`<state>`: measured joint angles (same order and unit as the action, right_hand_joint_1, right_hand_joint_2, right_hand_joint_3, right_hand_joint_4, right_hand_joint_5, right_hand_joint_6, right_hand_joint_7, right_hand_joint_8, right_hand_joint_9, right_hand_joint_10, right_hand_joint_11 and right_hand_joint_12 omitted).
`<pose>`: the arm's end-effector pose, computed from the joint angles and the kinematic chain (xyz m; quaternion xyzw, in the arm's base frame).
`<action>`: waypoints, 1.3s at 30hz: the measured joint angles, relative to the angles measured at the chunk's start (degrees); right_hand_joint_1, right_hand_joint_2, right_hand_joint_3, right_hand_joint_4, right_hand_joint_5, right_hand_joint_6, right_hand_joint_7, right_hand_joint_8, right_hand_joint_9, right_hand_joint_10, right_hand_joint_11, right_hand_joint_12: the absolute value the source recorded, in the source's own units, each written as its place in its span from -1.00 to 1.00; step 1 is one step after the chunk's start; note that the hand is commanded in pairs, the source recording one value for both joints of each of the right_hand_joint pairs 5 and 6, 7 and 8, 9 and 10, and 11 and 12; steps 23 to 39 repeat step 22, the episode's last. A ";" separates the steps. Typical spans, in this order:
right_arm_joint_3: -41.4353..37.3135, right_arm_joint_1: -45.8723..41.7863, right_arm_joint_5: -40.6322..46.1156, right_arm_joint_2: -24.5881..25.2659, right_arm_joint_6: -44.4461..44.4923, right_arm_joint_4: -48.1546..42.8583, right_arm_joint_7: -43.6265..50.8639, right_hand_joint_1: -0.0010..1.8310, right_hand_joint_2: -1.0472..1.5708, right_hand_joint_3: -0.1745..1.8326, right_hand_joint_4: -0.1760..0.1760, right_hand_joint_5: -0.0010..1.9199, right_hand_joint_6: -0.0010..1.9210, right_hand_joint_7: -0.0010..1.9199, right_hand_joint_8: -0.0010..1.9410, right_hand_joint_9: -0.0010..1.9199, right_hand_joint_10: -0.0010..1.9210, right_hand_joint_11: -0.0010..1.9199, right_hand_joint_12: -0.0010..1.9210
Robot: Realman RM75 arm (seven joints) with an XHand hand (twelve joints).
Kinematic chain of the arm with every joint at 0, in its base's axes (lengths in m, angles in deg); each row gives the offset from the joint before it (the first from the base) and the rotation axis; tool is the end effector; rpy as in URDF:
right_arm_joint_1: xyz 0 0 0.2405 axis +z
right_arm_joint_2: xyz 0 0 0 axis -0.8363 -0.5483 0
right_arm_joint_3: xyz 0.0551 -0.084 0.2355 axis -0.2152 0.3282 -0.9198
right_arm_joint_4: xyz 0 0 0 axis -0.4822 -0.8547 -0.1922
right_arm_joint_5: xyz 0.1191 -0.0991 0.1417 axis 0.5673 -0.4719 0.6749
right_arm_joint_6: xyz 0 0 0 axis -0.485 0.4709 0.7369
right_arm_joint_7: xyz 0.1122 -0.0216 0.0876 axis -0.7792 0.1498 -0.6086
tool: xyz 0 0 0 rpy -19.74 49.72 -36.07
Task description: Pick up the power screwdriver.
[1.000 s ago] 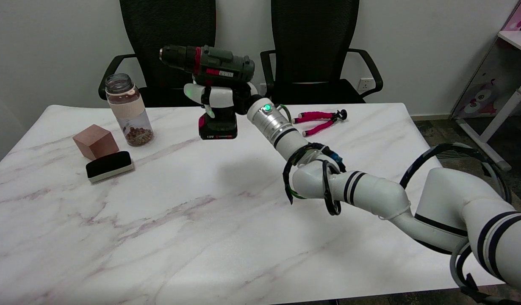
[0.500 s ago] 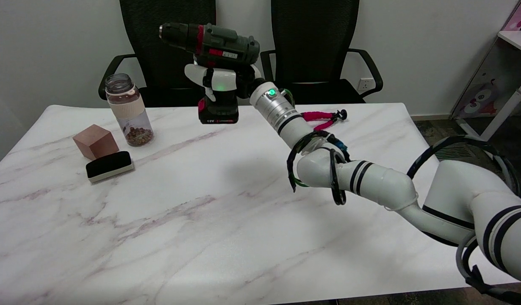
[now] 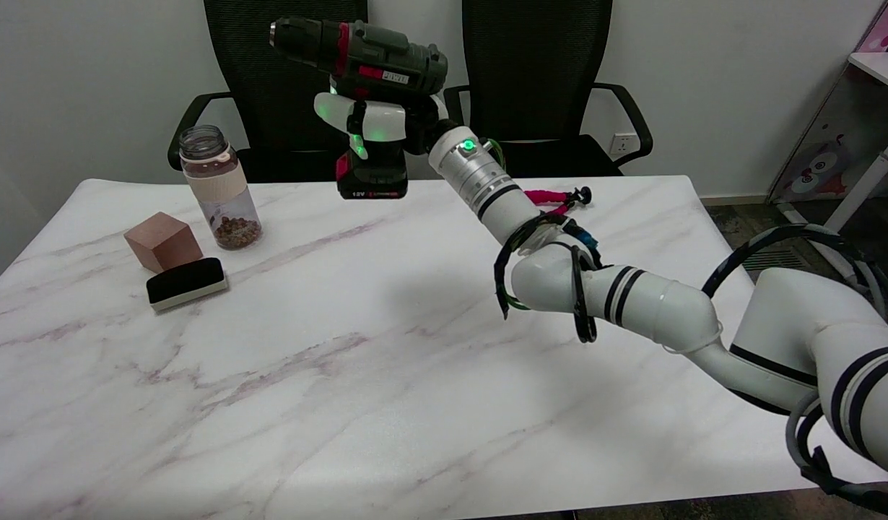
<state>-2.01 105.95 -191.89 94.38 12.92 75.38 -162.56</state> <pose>-0.1574 -0.4959 0.1942 0.6512 -0.4774 0.5026 0.3088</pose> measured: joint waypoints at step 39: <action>-0.06 -1.61 0.20 -1.25 -0.09 3.16 -0.17 0.03 0.63 0.00 1.00 1.00 1.00 1.00 0.98 1.00 1.00 1.00 1.00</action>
